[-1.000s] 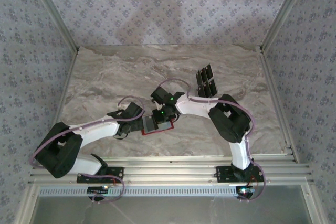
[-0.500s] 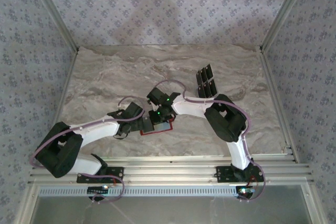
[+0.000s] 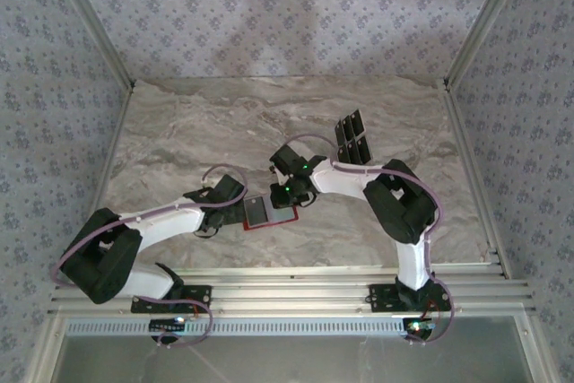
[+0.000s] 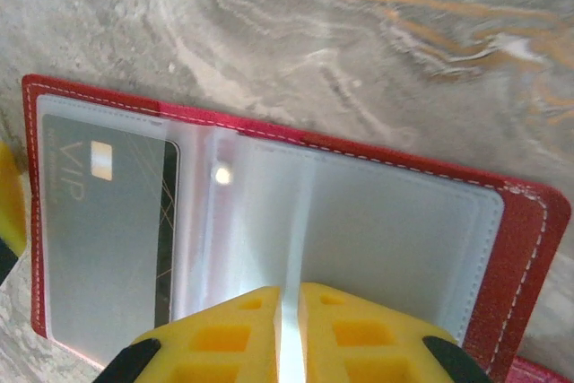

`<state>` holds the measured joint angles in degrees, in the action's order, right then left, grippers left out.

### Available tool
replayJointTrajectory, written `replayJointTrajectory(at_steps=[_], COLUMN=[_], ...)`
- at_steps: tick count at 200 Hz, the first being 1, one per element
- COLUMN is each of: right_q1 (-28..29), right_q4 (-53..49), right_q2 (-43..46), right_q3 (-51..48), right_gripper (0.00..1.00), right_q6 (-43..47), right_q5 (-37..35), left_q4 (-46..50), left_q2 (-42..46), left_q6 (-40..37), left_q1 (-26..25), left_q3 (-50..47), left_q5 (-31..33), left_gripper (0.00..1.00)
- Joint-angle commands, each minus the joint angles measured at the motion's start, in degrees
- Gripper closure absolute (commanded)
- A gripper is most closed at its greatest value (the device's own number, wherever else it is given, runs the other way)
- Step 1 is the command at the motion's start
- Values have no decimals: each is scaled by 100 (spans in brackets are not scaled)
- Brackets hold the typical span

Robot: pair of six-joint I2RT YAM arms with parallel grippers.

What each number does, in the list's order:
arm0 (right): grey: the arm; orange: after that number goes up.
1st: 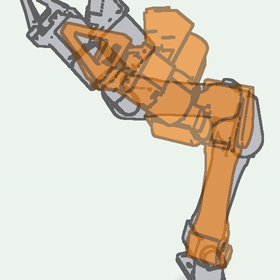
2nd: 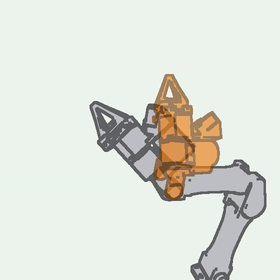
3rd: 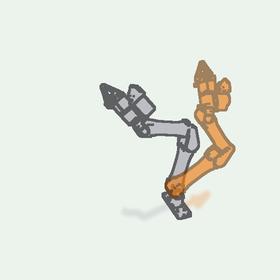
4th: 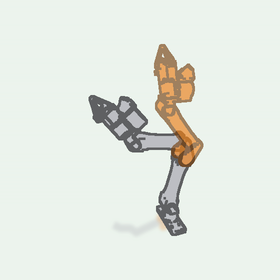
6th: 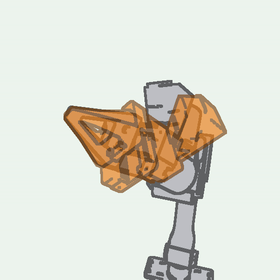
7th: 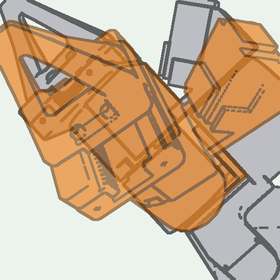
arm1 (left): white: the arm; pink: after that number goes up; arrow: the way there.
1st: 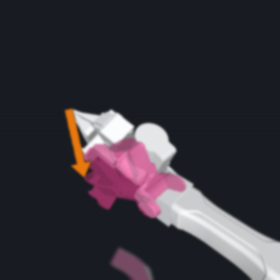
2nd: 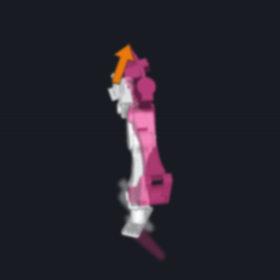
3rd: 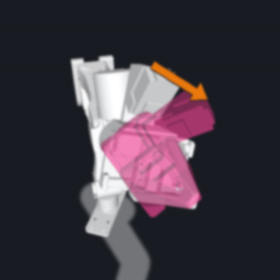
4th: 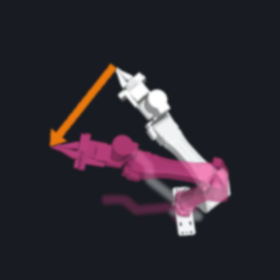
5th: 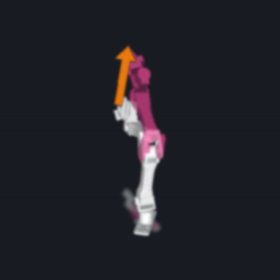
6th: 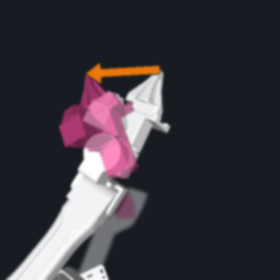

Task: Put the credit cards into the card holder
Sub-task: Insert the credit card into the card slot, then flip over the card slot in the card holder.

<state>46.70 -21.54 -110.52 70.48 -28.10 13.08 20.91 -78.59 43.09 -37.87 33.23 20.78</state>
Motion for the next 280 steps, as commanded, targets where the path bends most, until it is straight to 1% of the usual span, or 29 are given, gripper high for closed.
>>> replayJointTrajectory(at_steps=[1,47,77,168,280], right_q1=[-28,49,136,252,389], right_q4=[-87,-118,-189,-140,-152], right_q2=[164,465,385,-279,-553], right_q3=[-131,21,233,516,658], right_gripper=[84,84,84,85,86], right_q6=[-70,-47,2,-26,-48], right_q5=[-85,-22,10,123,255], left_q4=[-18,180,332,302,62], left_q2=[-218,175,335,-49,-433], left_q6=[-133,-198,-197,-204,-208], left_q1=[51,49,43,48,49], left_q3=[70,153,183,148,140], left_q5=[-22,21,94,112,9], left_gripper=[0,0,0,0,0])
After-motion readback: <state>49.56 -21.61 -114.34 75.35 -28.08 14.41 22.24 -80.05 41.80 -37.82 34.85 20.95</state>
